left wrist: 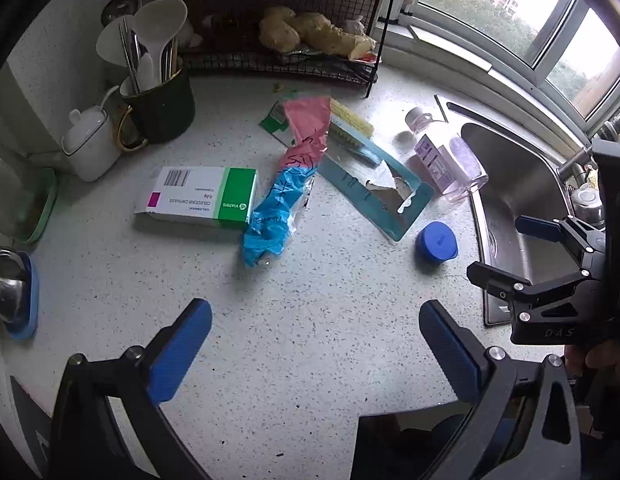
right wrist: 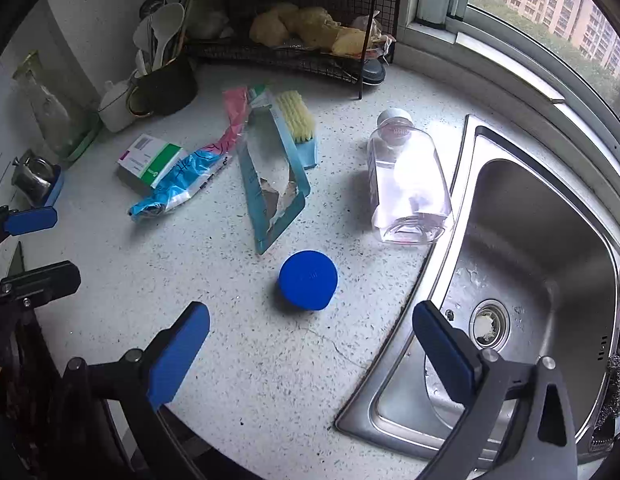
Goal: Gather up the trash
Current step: 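Grasp the blue round lid with the right gripper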
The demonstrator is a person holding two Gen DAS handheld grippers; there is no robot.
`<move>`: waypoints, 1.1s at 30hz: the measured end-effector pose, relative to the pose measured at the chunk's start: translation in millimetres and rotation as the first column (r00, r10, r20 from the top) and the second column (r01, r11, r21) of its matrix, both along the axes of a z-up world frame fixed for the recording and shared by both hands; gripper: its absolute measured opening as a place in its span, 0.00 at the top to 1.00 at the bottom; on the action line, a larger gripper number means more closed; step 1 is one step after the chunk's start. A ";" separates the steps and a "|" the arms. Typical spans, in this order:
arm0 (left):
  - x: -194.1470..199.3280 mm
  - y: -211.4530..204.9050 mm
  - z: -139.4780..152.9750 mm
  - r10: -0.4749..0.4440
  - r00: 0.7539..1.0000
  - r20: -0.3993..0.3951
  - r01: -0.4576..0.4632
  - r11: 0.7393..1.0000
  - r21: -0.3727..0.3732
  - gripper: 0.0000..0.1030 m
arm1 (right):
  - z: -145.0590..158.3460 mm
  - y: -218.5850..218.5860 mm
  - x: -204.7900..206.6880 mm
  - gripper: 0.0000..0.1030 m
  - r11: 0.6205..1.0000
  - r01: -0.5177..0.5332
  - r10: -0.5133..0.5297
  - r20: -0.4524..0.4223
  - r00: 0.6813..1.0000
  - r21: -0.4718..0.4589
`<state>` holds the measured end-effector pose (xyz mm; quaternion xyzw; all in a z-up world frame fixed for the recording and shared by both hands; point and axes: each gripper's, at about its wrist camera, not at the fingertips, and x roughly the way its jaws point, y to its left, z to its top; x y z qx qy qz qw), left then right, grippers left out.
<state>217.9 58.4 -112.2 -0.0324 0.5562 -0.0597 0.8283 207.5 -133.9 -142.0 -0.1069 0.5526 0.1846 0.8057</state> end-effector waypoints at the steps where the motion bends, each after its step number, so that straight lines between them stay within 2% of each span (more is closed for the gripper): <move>1: 3.2 3.0 -4.4 0.002 1.000 -0.010 -0.002 1.000 -0.004 0.00 | -4.8 3.7 6.9 0.04 1.000 -0.001 0.001 -0.018 1.000 -0.001; 6: 13.3 16.0 -20.0 0.004 0.999 -0.042 -0.005 1.000 -0.012 0.00 | -34.4 8.3 26.9 0.09 1.000 0.009 -0.009 -0.094 0.995 -0.007; 9: 16.1 22.7 -26.2 0.004 0.998 -0.057 -0.005 1.000 -0.021 0.00 | -45.6 9.1 32.6 0.12 1.000 0.009 -0.011 -0.114 0.993 -0.016; 14: 20.1 32.0 -33.5 0.011 0.997 -0.073 -0.013 1.000 -0.023 0.00 | -55.1 11.5 34.5 0.23 0.999 -0.018 0.012 -0.120 0.993 -0.048; 16: 21.3 33.7 -33.8 0.012 0.997 -0.073 -0.014 1.000 -0.027 0.00 | -57.9 13.2 37.0 0.32 0.999 -0.024 0.018 -0.134 0.991 -0.040; 21: 21.3 35.9 -30.7 -0.006 0.998 -0.065 0.005 1.000 -0.016 0.00 | -59.9 8.6 35.1 0.45 0.998 -0.038 0.032 -0.111 0.993 -0.055; 24: 20.1 37.9 -28.6 -0.018 0.998 -0.061 0.017 1.000 -0.005 0.00 | -57.6 9.2 32.0 0.58 0.997 -0.053 0.047 -0.097 0.994 -0.057; 30: 20.5 40.3 -25.3 -0.069 0.996 -0.061 0.071 0.997 0.020 0.00 | -56.2 18.1 26.3 0.58 0.997 -0.065 0.061 -0.116 0.991 -0.032; 33: 27.6 45.3 -16.7 -0.114 0.992 -0.053 0.118 0.990 0.080 0.00 | -44.6 12.1 17.5 0.58 0.998 -0.055 0.054 -0.114 0.992 -0.006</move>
